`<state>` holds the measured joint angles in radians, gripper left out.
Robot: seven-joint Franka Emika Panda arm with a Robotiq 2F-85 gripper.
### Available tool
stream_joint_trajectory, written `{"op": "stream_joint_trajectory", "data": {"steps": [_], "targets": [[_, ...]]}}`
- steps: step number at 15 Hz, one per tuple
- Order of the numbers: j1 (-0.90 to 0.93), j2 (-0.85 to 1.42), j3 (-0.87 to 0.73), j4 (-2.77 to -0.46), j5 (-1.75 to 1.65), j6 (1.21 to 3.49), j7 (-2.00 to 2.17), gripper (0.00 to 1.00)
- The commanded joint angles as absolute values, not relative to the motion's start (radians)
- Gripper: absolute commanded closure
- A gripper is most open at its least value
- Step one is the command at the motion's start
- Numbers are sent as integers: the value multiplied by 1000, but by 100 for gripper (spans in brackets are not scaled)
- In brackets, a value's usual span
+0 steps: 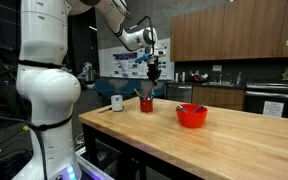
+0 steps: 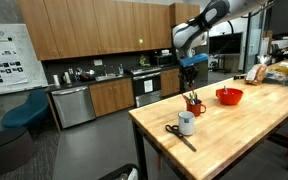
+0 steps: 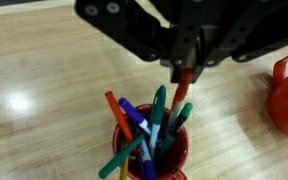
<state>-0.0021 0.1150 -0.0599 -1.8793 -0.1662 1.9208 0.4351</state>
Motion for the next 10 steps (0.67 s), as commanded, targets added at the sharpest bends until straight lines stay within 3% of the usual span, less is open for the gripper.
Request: {"op": "stream_joint_trajectory", "data": {"steps": [1,10], "targets": [[-11,94,-61,-1857,-162,1896,405,98],[-55,103,-81,-1725,-107,1840,325,98]]}}
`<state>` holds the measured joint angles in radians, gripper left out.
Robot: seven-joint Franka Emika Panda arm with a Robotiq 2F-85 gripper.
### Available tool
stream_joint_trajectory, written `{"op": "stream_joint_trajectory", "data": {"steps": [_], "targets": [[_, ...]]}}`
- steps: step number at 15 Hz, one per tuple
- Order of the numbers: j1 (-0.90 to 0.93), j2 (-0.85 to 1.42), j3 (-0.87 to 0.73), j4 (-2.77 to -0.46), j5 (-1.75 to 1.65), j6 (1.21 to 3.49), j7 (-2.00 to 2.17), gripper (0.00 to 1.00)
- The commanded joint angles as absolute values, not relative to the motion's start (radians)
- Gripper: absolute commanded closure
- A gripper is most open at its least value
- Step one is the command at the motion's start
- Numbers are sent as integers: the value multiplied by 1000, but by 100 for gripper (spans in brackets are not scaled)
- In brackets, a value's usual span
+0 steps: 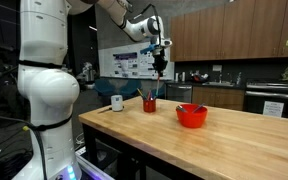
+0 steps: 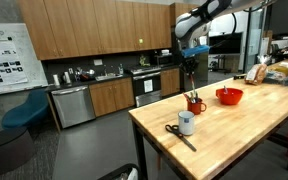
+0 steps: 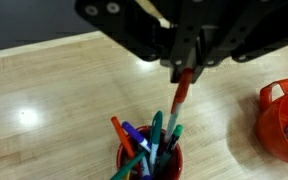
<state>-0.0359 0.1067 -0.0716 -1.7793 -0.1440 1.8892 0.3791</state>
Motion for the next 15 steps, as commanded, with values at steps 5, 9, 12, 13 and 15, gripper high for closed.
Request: {"op": "stream_joint_trajectory", "data": {"steps": [5,9,12,13,15], "targets": [[-93,114,-108,-1636,-76,1814,296,98],[-114,140,-130,-1597,-101,1847,319,98],[-119,172,-146,-1589,-133,1879,348,98],[-120,184,-152,-1586,-151,1890,360,98],[-121,207,-166,-1581,-193,1913,395,98]]}}
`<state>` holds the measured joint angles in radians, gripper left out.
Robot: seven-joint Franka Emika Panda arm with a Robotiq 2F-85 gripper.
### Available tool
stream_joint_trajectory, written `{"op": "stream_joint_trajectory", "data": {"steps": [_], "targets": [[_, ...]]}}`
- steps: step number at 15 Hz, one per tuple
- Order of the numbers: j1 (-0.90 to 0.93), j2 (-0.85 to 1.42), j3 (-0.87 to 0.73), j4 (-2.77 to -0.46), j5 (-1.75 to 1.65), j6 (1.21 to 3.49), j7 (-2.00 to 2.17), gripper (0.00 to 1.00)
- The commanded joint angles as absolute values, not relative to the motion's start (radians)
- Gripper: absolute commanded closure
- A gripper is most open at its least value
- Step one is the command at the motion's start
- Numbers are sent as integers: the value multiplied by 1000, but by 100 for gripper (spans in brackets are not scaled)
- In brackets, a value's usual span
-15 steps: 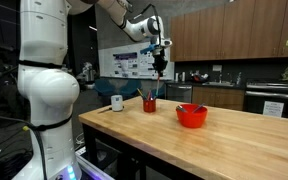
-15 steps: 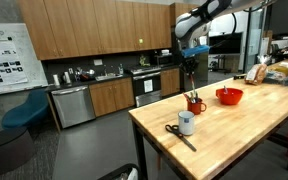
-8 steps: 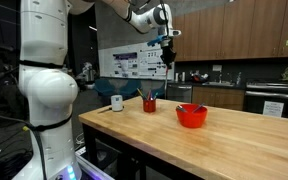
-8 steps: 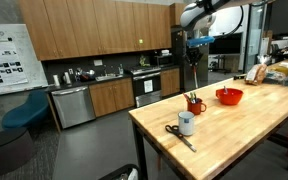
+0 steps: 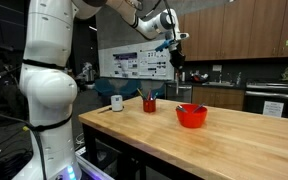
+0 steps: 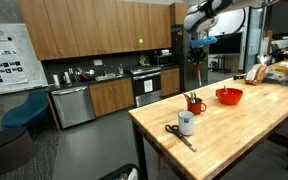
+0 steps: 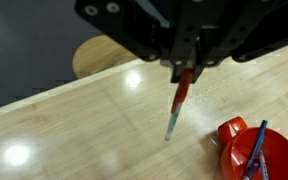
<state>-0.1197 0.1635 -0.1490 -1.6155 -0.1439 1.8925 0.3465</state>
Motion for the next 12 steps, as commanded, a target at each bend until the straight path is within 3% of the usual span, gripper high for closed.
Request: {"op": "stream_joint_trajectory", "data": {"steps": [1,12], "targets": [[-121,218,-174,-1577,-211,1921,412,98],[-148,251,-244,-1537,-282,1845,446,98]]}}
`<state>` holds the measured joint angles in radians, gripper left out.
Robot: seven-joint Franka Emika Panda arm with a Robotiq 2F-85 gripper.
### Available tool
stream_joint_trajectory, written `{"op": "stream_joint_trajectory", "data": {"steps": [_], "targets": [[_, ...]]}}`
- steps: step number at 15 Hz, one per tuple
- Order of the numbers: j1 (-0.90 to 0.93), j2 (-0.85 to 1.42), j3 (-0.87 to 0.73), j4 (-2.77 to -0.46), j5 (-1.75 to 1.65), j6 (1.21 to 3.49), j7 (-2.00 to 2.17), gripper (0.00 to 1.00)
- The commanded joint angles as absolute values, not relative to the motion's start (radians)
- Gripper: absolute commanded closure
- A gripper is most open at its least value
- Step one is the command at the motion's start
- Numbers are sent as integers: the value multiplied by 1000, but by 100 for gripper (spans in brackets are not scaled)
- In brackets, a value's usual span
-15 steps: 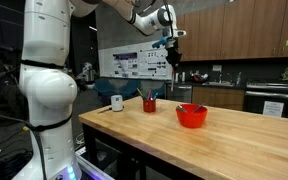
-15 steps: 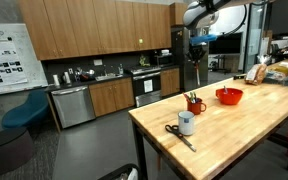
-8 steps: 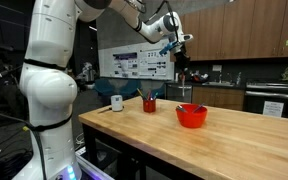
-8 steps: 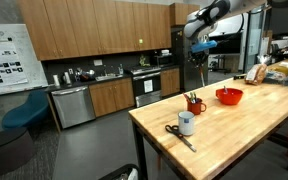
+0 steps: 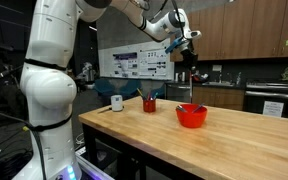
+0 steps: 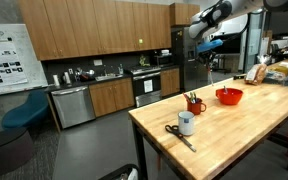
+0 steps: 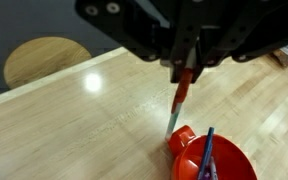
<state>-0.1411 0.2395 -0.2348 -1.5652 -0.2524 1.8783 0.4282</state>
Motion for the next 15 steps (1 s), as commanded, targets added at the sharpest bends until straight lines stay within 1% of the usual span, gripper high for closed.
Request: {"op": "stream_joint_trajectory", "data": {"steps": [1,12,15], "targets": [[-151,254,-248,-1535,-286,1840,447,98],[-169,314,-261,-1539,-281,1784,438,98],[-169,334,-259,-1556,-272,1829,450,98]]}}
